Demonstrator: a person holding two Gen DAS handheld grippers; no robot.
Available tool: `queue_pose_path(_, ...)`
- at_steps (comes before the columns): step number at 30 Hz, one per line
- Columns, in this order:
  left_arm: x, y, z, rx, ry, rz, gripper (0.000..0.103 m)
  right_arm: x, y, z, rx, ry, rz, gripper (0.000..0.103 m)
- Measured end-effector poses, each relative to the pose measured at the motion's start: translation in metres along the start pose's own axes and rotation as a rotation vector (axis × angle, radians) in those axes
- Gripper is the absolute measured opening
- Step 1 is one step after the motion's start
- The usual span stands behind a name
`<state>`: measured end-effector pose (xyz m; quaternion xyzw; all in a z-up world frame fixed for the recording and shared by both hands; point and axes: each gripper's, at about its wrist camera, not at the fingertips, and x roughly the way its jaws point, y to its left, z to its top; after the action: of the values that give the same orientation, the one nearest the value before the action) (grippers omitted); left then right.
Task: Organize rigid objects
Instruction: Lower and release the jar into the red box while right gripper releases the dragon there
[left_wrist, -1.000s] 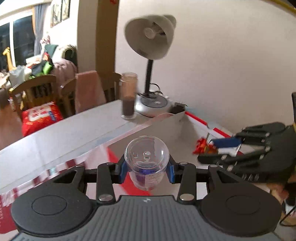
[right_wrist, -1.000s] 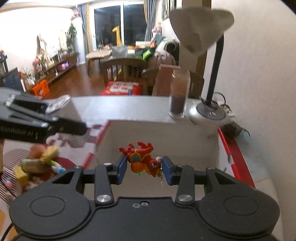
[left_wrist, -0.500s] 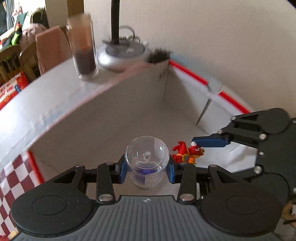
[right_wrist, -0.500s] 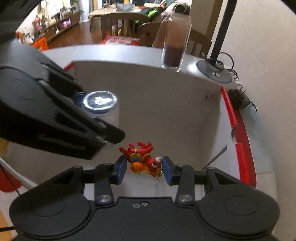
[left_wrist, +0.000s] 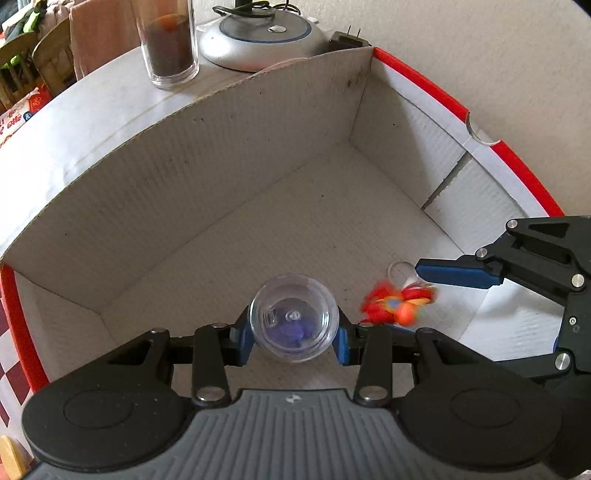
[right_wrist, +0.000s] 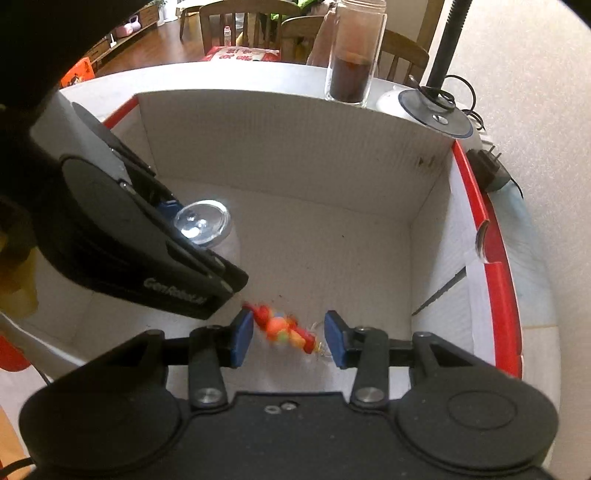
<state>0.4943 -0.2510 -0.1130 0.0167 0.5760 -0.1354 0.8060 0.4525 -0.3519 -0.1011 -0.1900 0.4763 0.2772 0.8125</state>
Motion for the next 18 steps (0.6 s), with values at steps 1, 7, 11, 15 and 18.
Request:
queue_pose_path(1, -0.003, 0.000, 0.000, 0.001, -0.009, 0.005, 0.042, -0.001, 0.000, 0.000, 0.002, -0.002, 0.002, 0.045)
queue_pose_path(7, -0.026, 0.000, -0.005, 0.014, -0.067, -0.005, 0.057, -0.010, 0.003, -0.002, 0.010, -0.019, -0.002, 0.051)
queue_pose_path(11, -0.044, 0.000, -0.014, 0.013, -0.128, -0.011, 0.057, -0.018, 0.005, -0.003, 0.030, -0.037, -0.007, 0.053)
queue_pose_path(15, -0.067, 0.004, -0.024, -0.006, -0.186, -0.011, 0.057, -0.030, 0.008, -0.003, 0.043, -0.058, -0.009, 0.056)
queue_pose_path(18, -0.084, 0.008, -0.034, -0.021, -0.222, -0.006, 0.057, -0.041, 0.013, -0.004, 0.049, -0.077, -0.015, 0.061)
